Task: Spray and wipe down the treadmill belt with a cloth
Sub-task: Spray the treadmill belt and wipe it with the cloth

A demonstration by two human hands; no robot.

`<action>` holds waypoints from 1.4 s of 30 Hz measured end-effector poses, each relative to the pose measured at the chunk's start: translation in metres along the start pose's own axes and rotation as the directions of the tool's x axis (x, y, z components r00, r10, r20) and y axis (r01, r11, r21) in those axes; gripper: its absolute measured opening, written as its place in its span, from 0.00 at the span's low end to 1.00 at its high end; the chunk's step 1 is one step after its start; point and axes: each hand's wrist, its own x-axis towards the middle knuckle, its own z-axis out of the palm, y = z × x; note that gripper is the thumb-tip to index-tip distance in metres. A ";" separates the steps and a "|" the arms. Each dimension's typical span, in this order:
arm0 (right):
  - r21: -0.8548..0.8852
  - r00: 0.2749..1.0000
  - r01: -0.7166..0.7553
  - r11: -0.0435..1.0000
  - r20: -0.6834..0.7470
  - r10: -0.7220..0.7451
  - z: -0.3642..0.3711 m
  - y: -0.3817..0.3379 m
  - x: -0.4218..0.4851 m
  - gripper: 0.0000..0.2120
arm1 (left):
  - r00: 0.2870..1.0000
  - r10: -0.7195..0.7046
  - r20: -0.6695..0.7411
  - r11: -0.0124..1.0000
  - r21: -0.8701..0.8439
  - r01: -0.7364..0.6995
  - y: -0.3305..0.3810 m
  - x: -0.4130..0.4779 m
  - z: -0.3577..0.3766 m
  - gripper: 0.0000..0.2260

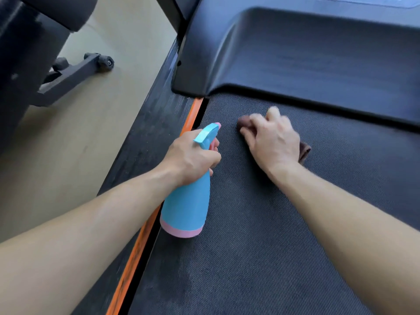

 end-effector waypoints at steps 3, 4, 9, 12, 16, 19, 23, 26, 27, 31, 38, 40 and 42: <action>0.015 0.945 0.325 0.945 0.014 -0.326 -0.010 0.020 -0.067 0.19 | 1.000 -0.019 -0.003 1.000 -0.010 0.019 0.001 -0.002 -0.003 0.28; -0.007 0.921 0.387 0.922 0.038 -0.387 -0.010 0.030 -0.063 0.20 | 1.000 -0.022 -0.011 1.000 -0.016 0.022 0.001 -0.004 -0.003 0.28; -0.066 0.996 -0.082 0.994 0.029 0.084 -0.011 0.046 0.031 0.19 | 1.000 -0.011 -0.018 0.999 -0.039 0.010 0.001 -0.010 0.002 0.25; -0.044 0.999 0.018 0.999 -0.040 -0.020 -0.009 0.042 -0.021 0.17 | 1.000 -0.011 0.025 0.999 -0.041 0.012 0.004 -0.011 0.000 0.24; -0.034 0.904 0.426 0.904 -0.013 -0.426 -0.014 0.061 -0.083 0.20 | 0.999 -0.030 0.038 0.994 -0.102 0.034 0.004 -0.008 -0.004 0.22; -0.089 0.969 0.247 0.965 -0.004 -0.248 -0.016 0.061 -0.029 0.19 | 1.000 0.012 0.024 0.985 -0.171 -0.008 -0.001 -0.003 0.000 0.25; -0.054 0.995 -0.094 0.994 -0.019 0.093 -0.005 0.049 0.003 0.18 | 0.997 0.026 0.067 0.996 -0.089 -0.020 0.003 -0.001 0.007 0.20; -0.054 0.982 0.168 0.984 -0.082 -0.172 -0.007 0.046 -0.064 0.18 | 0.993 0.032 0.116 0.999 -0.005 -0.032 0.008 0.000 0.014 0.19; -0.027 0.950 0.305 0.952 -0.062 -0.306 -0.009 0.048 -0.088 0.19 | 0.992 0.031 0.122 0.999 0.023 -0.034 0.009 -0.001 0.014 0.20; -0.070 0.894 0.446 0.892 -0.018 -0.448 -0.008 0.064 -0.071 0.20 | 0.995 0.033 0.096 0.997 0.071 -0.040 0.009 -0.002 0.017 0.17; -0.072 0.999 -0.021 0.997 -0.031 0.019 0.000 0.064 0.013 0.19 | 0.999 0.035 0.039 0.998 0.041 -0.037 0.003 0.000 0.018 0.18; -0.074 0.994 0.051 0.996 -0.088 -0.057 -0.006 0.065 -0.022 0.19 | 0.998 0.046 0.029 0.998 0.051 -0.048 0.003 -0.002 0.018 0.17; -0.048 0.961 0.260 0.964 -0.081 -0.264 -0.010 0.073 -0.074 0.20 | 0.998 0.059 0.021 0.997 0.057 -0.060 0.004 -0.005 0.019 0.18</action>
